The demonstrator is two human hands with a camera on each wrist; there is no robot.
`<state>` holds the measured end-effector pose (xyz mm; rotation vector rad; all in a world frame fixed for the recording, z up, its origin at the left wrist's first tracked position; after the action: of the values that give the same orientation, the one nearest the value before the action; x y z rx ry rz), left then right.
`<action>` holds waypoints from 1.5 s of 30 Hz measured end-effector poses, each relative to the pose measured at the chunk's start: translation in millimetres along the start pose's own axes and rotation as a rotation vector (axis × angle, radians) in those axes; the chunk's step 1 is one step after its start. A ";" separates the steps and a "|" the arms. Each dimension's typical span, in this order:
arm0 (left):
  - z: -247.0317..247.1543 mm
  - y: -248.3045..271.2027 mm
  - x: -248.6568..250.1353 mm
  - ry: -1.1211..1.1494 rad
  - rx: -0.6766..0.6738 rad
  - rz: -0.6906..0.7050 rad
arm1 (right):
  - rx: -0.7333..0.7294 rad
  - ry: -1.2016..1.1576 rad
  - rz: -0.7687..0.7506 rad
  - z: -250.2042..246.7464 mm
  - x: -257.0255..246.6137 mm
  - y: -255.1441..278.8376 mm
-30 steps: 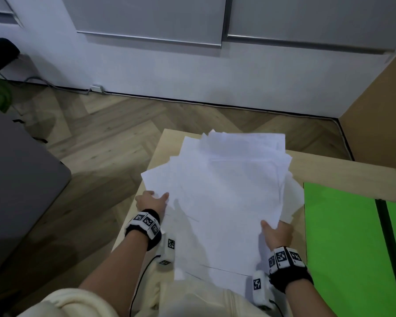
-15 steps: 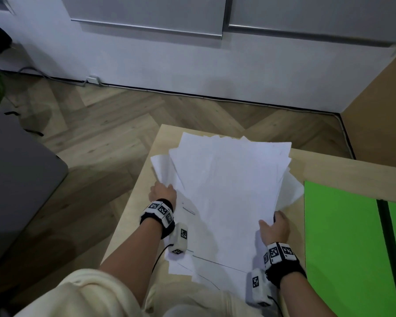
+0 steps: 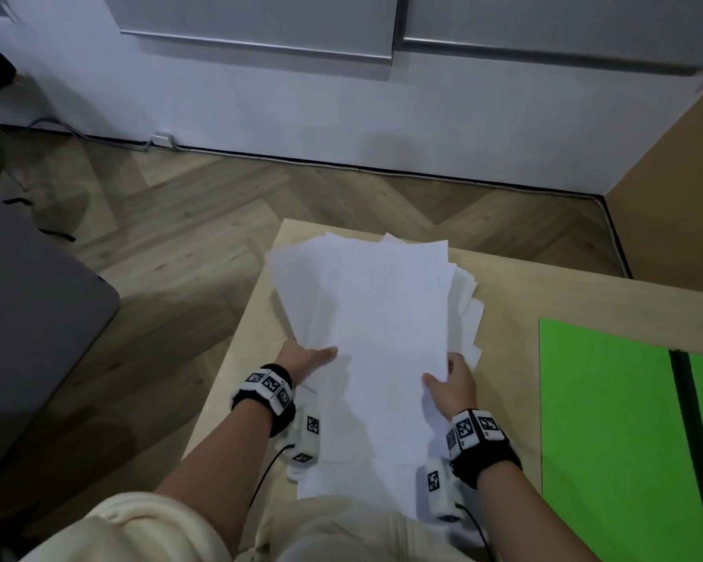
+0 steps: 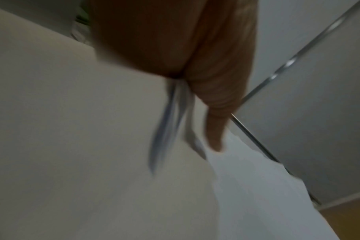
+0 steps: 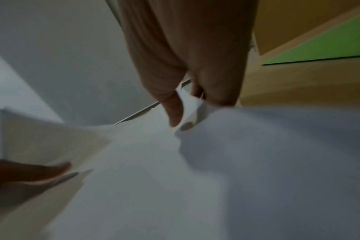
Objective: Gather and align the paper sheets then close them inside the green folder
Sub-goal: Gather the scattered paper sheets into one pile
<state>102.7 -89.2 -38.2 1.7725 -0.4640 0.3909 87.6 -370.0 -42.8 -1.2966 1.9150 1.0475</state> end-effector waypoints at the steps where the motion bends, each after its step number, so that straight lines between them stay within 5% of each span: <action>1: 2.9 1.3 -0.4 -0.009 0.044 0.019 | -0.073 -0.012 -0.015 5.8 -4.8 1.4; 4: 4.4 0.1 -5.2 0.020 0.041 0.025 | 0.011 0.001 0.004 -0.7 -2.1 3.8; 6: -1.6 -1.8 -12.9 0.031 0.007 -0.006 | 0.201 0.027 0.120 -17.9 9.5 8.3; 9: -11.3 -8.1 -35.7 0.010 -0.100 -0.120 | 0.288 0.049 0.288 -35.9 20.2 22.1; 13: -9.9 -26.2 -59.4 -0.210 -0.136 -0.155 | 0.211 -0.060 0.300 -27.3 17.0 31.2; 18: 0.8 21.5 -27.0 -0.111 -0.125 0.071 | 0.074 -0.238 0.238 -22.2 18.8 33.1; 23: -26.9 24.9 -34.8 -0.008 -0.239 -0.024 | 0.008 -0.549 0.205 -33.5 19.4 49.3; 26: -36.2 39.3 -36.7 -0.138 -0.265 -0.104 | -0.139 -0.762 0.182 -31.1 8.2 59.5; 29: -33.0 53.3 -26.9 -0.319 -0.185 -0.026 | -0.249 -0.752 0.219 -24.7 -2.2 62.0; 32: -21.5 47.8 -22.6 -0.119 -0.202 0.050 | -0.257 -0.525 0.178 -18.6 -11.9 61.3; 34: -18.9 45.3 -19.4 -0.182 -0.028 0.069 | -0.216 -0.351 0.120 -16.3 -16.5 63.1; 38: -16.1 38.6 -18.0 -0.326 0.101 0.066 | -0.138 -0.290 0.069 -17.4 -15.4 63.0; 42: -26.2 44.5 -9.0 -0.247 0.003 0.047 | -0.109 -0.458 0.079 -35.6 -22.8 68.5; 45: -43.8 -12.0 -15.4 -0.122 -0.153 -0.031 | -0.106 -0.638 0.086 -47.9 -22.1 66.0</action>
<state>94.5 -42.5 -45.2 1.6590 -0.5384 0.2200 31.4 -386.6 18.1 -0.7947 1.4478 1.4147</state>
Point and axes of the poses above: each hand's wrist, its own y-axis away from the middle knuckle, its own z-axis out of the palm, x = y × z, the point moved 3 cm from there along -y, towards the middle knuckle, and after that the axes turned 12 degrees about -z, right-handed, at the moved point
